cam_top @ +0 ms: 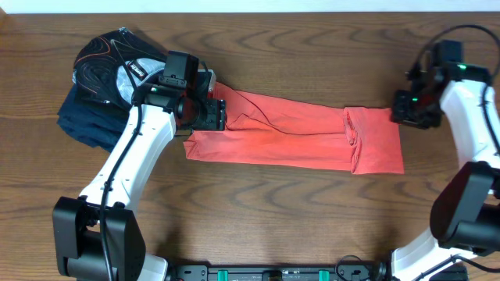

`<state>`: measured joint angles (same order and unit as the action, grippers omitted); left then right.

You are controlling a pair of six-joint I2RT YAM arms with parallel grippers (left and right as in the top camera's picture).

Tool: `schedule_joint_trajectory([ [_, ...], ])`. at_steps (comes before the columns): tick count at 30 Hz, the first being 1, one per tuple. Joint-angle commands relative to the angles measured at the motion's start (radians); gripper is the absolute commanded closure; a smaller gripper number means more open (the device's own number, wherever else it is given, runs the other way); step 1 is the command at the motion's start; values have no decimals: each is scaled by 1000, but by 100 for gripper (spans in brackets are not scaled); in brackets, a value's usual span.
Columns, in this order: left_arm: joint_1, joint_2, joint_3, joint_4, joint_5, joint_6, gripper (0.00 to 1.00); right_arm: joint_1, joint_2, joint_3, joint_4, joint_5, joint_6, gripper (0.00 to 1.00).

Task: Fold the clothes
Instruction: 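Fold the right end leftward over the strip with the right gripper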

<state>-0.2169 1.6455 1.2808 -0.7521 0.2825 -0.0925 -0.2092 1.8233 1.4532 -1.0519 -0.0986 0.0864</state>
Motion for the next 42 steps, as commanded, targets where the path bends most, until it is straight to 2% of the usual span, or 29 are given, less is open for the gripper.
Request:
schedule_joint_trajectory([
  [1,3,-10,22,-3,4,15,27,-41,24,-42,32,-99,31,82],
  [3,3,-10,22,-3,-6,21,27,-45,29,-86,74,-168,28,90],
  [6,3,-10,22,-3,-10,22,27,-33,29,-163,119,-256,8,95],
  [8,3,-10,22,-2,-10,22,27,-12,29,-216,138,-349,-66,95],
  [12,3,-10,22,1,-10,30,27,42,29,-304,228,-356,-43,93],
  [16,3,-9,22,13,-10,49,27,98,29,-400,443,-350,117,94],
  [20,3,-9,22,13,-10,67,27,151,29,-501,722,-348,348,95],
  [23,3,-9,21,13,-10,66,27,175,29,-521,819,-349,414,96],
  [27,3,-9,21,11,-10,67,27,166,2,-489,819,-444,324,87],
  [31,3,-9,21,-1,-10,66,27,112,-90,-438,661,-475,209,80],
  [34,3,-9,21,-13,-10,66,27,32,-190,-399,514,-473,96,66],
  [36,3,-9,21,-19,-10,66,27,-27,-238,-389,454,-466,40,63],
  [40,3,-9,21,-37,-10,66,27,-146,-274,-389,391,-389,-70,42],
  [42,3,-9,21,-40,-10,66,27,-187,-254,-398,397,-356,-119,38],
])
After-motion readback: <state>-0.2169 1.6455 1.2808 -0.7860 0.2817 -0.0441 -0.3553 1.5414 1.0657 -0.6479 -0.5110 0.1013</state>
